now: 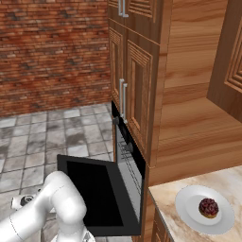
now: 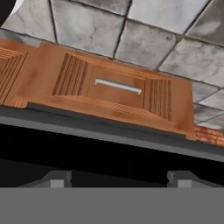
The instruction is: Take the baked cake out of the oven and place it on the plate for cooling. Then close the oven door.
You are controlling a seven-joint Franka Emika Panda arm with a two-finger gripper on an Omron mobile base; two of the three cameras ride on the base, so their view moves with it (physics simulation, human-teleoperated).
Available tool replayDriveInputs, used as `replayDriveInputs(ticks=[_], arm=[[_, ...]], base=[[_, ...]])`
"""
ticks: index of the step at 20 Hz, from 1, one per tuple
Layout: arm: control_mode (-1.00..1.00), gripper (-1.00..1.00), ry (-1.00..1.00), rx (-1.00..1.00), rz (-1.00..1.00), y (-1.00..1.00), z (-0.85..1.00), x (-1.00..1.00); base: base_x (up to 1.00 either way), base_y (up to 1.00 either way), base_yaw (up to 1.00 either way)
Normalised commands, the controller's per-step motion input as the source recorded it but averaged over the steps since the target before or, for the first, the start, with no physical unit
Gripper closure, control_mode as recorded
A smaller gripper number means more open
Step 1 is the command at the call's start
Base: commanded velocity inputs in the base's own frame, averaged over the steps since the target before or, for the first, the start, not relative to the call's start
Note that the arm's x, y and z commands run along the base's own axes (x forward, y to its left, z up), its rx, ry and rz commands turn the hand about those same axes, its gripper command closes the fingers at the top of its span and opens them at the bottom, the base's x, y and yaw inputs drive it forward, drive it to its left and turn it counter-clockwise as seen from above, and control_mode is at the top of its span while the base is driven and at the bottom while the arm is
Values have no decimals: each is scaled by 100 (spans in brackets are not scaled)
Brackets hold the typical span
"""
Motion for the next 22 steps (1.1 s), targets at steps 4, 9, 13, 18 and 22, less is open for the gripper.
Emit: replayDriveInputs(ticks=[4, 9, 13, 18, 22], arm=[[-100, -100, 0, 0, -9, -19, 17, 30], [-100, -100, -1, 0, -6, -32, 15, 33], [-100, -100, -8, 0, -4, -41, 15, 23], [-100, -100, -9, -2, -4, -46, 15, 18], [-100, -100, 0, -2, -3, -55, 29, 26]], base=[[0, 0, 0], [0, 0, 0], [0, 0, 0], [0, 0, 0], [0, 0, 0]])
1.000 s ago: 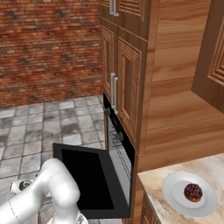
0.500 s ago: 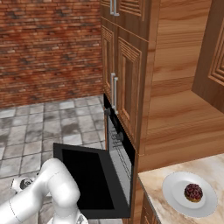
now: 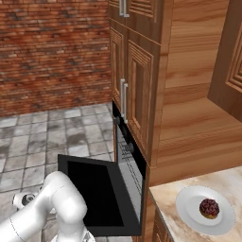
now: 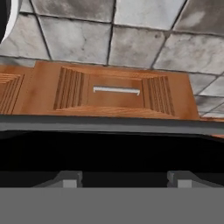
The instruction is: Take the baked cake out of the oven and place it on the plate for cooling. Then close the oven door.
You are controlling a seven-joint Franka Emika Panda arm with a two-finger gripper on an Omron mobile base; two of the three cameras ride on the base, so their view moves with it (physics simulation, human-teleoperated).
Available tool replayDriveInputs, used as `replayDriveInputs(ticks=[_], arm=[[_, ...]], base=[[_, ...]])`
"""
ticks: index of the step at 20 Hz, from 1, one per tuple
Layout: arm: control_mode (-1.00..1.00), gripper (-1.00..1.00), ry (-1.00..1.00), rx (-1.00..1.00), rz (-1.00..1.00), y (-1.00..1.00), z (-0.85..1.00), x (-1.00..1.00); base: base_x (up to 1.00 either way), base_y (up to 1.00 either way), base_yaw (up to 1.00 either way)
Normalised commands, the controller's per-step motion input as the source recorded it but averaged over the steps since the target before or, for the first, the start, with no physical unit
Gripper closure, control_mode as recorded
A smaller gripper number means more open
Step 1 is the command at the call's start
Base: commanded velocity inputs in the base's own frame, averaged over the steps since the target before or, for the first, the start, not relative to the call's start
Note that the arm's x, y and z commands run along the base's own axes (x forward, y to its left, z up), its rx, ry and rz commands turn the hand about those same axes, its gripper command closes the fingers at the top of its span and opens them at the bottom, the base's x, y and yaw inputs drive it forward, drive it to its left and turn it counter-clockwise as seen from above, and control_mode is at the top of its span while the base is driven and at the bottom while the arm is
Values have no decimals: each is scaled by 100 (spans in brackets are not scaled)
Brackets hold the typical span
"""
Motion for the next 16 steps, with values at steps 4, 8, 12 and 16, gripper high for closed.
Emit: replayDriveInputs(ticks=[4, 8, 12, 16], arm=[[-100, -100, 0, -3, -3, -64, 40, 24], [-100, -100, 0, -4, -4, -59, 54, 28], [-100, -100, 0, -3, -5, -61, 64, 25], [-100, -100, 0, -4, -4, -57, 77, 20]], base=[[0, 0, 0], [0, 0, 0], [0, 0, 0], [0, 0, 0]])
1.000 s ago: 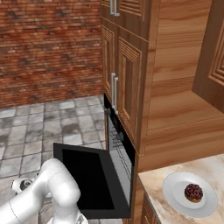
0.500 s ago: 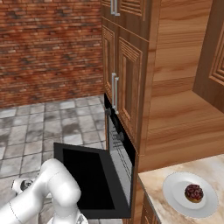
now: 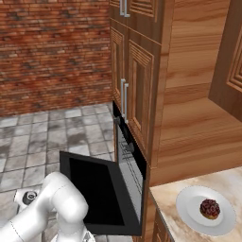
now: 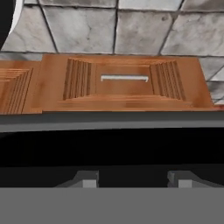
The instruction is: Take the baked cake out of the oven and place it on the plate for cooling. Then close the oven door.
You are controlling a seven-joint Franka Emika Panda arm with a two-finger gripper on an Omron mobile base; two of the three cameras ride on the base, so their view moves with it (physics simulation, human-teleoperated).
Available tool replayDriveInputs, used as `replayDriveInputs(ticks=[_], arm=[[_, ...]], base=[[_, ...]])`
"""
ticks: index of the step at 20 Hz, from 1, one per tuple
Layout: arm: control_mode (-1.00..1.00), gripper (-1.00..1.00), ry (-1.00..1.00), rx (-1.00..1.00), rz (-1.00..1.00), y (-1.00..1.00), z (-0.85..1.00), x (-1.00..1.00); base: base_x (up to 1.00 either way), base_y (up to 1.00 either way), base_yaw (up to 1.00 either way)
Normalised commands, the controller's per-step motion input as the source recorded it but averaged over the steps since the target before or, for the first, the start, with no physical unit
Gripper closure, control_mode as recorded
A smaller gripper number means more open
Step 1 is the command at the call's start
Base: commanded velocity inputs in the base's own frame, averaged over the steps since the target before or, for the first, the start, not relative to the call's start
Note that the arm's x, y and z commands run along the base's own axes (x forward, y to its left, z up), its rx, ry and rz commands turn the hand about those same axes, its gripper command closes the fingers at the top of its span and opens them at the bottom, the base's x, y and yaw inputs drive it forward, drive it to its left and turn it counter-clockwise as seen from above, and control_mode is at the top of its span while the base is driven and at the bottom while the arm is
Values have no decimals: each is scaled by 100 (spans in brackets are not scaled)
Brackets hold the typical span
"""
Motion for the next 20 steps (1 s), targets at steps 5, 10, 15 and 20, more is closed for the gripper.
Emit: replayDriveInputs(ticks=[5, 10, 15, 20], arm=[[-100, -100, 0, -4, -5, -64, 84, 16], [-100, -100, 0, -4, -6, -68, 83, 15], [-100, -100, 0, -3, -6, -73, 80, 16], [-100, -100, 0, -2, -6, -80, 74, 14]], base=[[0, 0, 0], [0, 0, 0], [0, 0, 0], [0, 0, 0]])
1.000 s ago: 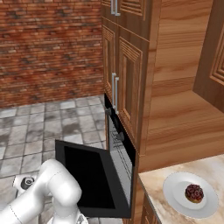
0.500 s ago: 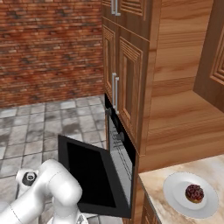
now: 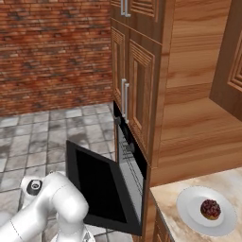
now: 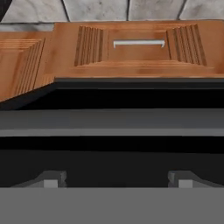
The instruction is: Take the baked cake out of the oven and place it on the plate for cooling. Then close the oven door.
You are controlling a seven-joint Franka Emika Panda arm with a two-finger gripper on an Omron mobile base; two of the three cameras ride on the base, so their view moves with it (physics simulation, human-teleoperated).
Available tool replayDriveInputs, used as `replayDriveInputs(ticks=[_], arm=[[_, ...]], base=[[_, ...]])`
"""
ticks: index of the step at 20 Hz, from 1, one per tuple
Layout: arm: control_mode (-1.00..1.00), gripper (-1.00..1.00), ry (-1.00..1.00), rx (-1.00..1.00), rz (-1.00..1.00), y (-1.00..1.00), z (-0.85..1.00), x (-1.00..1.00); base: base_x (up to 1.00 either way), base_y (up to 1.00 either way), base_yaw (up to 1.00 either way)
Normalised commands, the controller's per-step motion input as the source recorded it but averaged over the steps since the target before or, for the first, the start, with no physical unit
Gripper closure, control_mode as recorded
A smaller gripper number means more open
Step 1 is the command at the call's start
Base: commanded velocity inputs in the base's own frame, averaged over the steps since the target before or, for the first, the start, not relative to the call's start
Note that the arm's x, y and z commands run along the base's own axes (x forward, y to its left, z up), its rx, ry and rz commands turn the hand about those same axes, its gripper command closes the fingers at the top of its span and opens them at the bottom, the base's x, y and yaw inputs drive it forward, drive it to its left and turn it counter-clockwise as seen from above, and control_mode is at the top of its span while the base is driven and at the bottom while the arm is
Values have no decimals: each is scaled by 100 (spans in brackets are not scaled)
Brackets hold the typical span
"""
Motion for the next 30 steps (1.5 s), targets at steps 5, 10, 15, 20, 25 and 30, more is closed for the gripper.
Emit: replayDriveInputs(ticks=[5, 10, 15, 20, 25, 30], arm=[[-100, -100, 0, 0, -4, -91, 66, 10], [-100, -100, 0, 0, -3, -91, 63, 16], [-100, -100, 0, 0, -2, -98, 63, 23], [-100, -100, 0, 0, -1, -100, 58, 26], [-100, -100, 0, 0, 0, -100, 41, 26], [-100, -100, 0, 0, 0, -92, 13, 37]], base=[[0, 0, 0], [0, 0, 0], [0, 0, 0], [0, 0, 0], [0, 0, 0], [0, 0, 0]])
